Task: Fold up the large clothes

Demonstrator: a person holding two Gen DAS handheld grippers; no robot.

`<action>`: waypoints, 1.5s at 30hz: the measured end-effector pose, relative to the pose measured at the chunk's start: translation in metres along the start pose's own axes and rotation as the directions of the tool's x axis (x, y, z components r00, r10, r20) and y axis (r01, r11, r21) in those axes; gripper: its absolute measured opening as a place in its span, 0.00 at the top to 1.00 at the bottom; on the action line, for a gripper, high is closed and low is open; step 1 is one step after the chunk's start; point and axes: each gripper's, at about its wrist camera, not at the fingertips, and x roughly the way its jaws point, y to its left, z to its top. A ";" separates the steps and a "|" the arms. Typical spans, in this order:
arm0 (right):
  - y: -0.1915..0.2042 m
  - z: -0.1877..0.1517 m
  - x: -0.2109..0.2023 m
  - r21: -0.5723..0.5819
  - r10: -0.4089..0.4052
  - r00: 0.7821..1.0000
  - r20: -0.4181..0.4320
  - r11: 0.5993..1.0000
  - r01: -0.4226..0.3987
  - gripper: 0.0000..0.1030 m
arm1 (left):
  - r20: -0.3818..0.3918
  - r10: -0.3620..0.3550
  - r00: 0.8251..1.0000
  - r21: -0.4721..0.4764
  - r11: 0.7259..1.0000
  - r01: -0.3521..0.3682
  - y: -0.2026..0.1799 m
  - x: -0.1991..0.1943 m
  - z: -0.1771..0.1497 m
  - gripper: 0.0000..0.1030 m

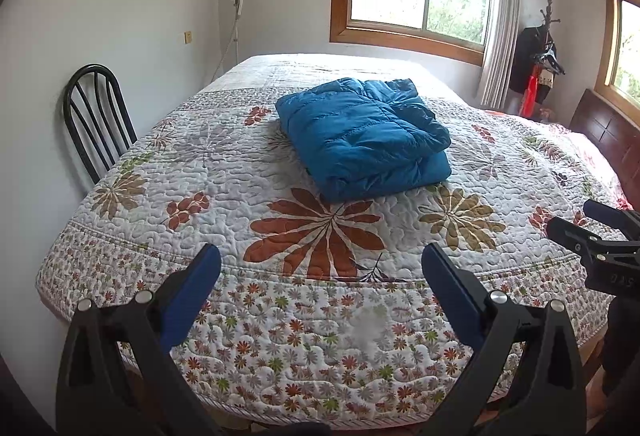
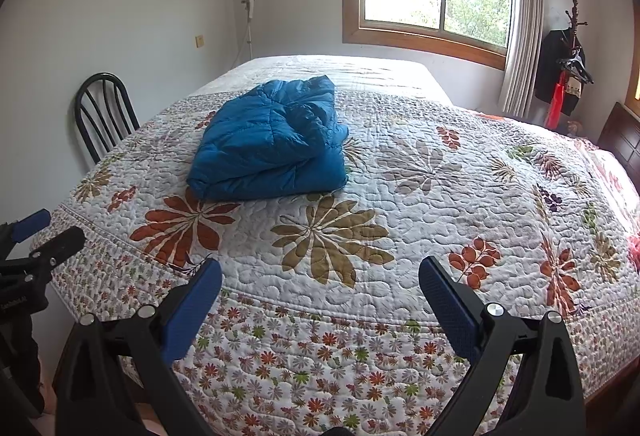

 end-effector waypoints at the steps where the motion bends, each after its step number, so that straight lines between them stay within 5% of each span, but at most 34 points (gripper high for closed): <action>1: 0.000 0.000 0.000 0.000 0.000 1.000 0.000 1.000 0.000 0.04 | 0.000 0.000 1.000 0.000 1.000 0.000 0.000 0.000 0.000 0.03; 45: 0.001 -0.002 0.005 -0.010 0.006 1.000 -0.011 1.000 -0.006 0.04 | -0.013 -0.007 1.000 0.004 1.000 0.007 -0.001 0.005 -0.002 0.03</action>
